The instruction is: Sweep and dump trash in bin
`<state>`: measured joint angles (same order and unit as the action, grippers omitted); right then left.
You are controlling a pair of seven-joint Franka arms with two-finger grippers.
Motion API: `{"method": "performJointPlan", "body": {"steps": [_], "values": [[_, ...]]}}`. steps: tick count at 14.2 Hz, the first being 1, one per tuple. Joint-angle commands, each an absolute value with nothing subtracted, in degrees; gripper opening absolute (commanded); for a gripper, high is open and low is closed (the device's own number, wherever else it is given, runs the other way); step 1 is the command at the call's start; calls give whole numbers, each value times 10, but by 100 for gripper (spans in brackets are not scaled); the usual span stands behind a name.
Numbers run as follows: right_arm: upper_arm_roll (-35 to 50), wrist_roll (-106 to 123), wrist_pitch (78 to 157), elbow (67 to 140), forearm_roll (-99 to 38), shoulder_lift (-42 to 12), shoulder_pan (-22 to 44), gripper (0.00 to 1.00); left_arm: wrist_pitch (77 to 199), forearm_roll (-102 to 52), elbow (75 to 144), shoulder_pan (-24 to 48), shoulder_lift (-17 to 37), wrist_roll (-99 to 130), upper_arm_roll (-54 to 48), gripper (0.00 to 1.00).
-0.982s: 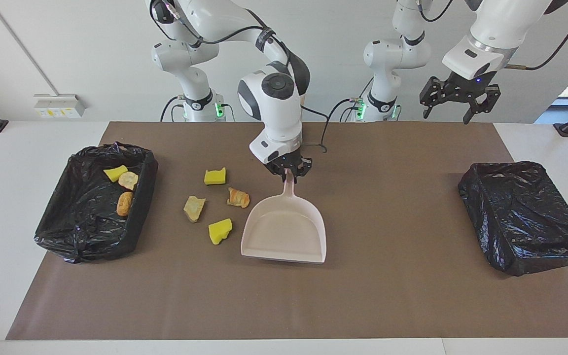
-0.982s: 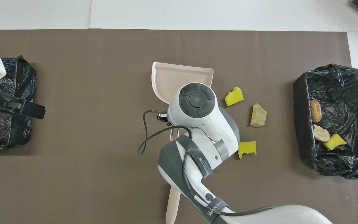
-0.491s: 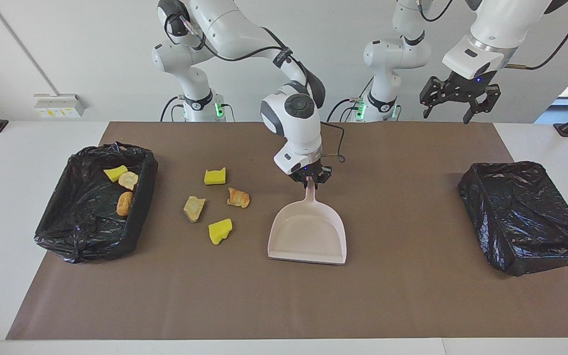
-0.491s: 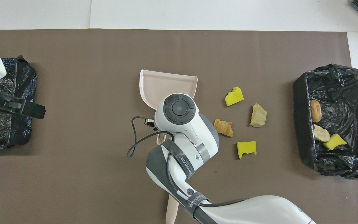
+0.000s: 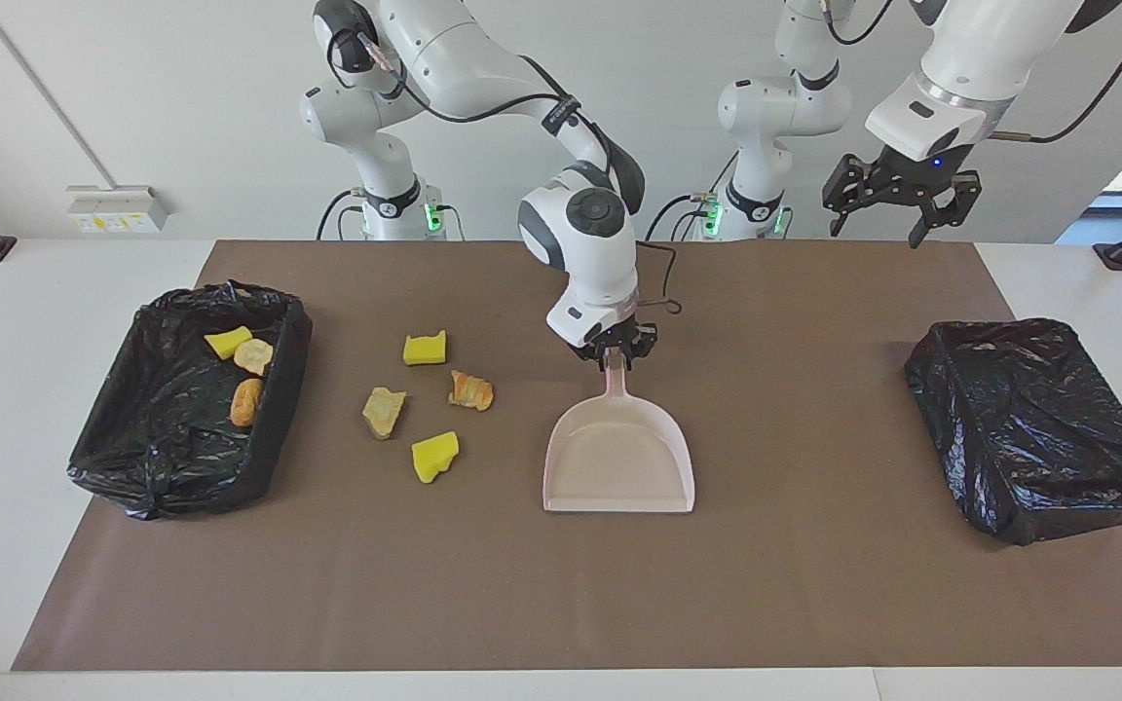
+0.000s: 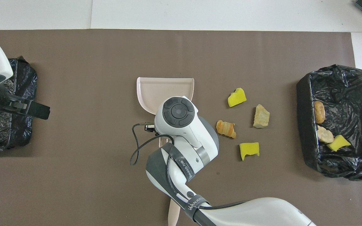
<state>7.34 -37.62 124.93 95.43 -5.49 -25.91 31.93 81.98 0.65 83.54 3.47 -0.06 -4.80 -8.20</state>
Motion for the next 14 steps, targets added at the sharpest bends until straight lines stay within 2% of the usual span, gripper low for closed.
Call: {"method": "performJointPlan", "body": {"steps": [1,4,6,9,11,14], "values": [[71,-352,1239,958,-64,-252,318,100,822,18,827,45,-2,-33,-73,100],[72,-359,1195,962,-73,-225,309,100,823,18,828,38,-3,-33,-70,100],[71,-356,1155,984,-97,-184,301,100,832,12,832,47,-4,-30,-72,100],[74,-362,1100,1069,-100,-84,311,100,878,9,838,47,0,1,-83,100],[74,-376,1071,1128,-126,-22,345,100,904,7,841,47,11,53,-112,100],[74,-463,1084,1212,-171,42,407,100,939,-11,847,47,46,113,-140,100]]}}
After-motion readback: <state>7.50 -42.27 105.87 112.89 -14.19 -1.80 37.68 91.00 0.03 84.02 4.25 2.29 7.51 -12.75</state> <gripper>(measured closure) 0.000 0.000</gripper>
